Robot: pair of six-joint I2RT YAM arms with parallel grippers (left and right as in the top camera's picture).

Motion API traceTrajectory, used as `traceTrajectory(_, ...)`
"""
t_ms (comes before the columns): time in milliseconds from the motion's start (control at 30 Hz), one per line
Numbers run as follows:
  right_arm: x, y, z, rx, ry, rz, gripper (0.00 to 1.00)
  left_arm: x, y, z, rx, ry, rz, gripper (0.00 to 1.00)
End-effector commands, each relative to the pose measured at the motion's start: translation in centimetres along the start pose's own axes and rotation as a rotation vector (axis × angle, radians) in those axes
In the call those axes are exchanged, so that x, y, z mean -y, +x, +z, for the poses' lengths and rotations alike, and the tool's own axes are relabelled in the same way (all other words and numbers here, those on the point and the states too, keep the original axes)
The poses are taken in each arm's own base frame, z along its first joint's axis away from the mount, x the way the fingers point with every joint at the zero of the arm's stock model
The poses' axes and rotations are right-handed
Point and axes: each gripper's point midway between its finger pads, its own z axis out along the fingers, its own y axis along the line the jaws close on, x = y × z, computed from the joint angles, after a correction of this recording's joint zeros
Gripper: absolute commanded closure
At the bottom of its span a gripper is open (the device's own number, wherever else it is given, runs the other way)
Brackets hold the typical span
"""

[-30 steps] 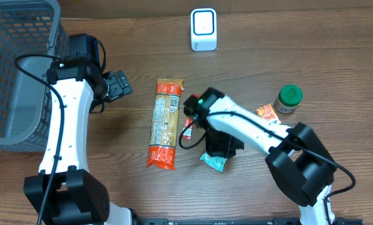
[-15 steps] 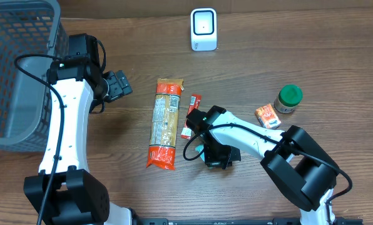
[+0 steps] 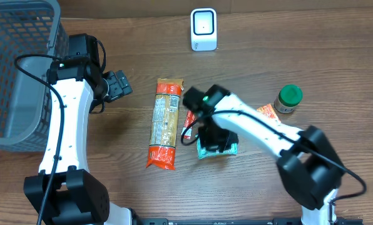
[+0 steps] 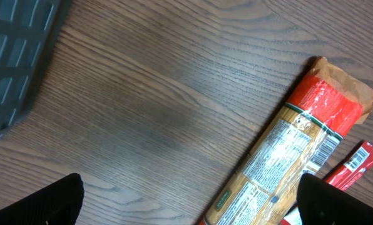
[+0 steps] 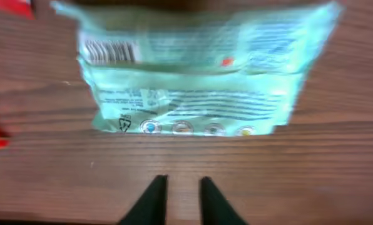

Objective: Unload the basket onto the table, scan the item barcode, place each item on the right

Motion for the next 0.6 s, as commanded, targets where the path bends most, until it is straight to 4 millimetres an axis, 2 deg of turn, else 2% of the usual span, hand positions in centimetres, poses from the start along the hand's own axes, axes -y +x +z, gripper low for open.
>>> traceTrajectory(0,2.8,-1.6,-4.3,0.114,-0.026,0.049,0.59,0.1,-0.6,-0.9,0.032,0.003,0.011,0.01)
traceTrajectory(33,3.6,-2.0,-4.5,0.111,-0.030,0.074,0.52,0.1,-0.5,-0.9,0.032,0.003,0.011,0.00)
traceTrajectory(200,5.1,-2.7,-3.4,0.072,-0.085,0.045,0.50,0.1,-0.5,-0.9,0.032,0.003,0.011,0.00)
traceTrajectory(333,5.9,-3.1,-1.1,0.051,-0.121,0.051,0.49,0.1,-0.6,-0.9,0.032,0.003,0.011,0.00)
traceTrajectory(400,5.8,-3.1,0.2,0.036,-0.160,0.029,0.49,0.1,-0.5,-0.9,0.032,0.003,0.011,0.00)
traceTrajectory(567,4.1,-2.9,2.8,0.028,-0.307,-0.058,0.43,0.1,-0.6,-0.9,0.032,0.003,0.011,0.00)
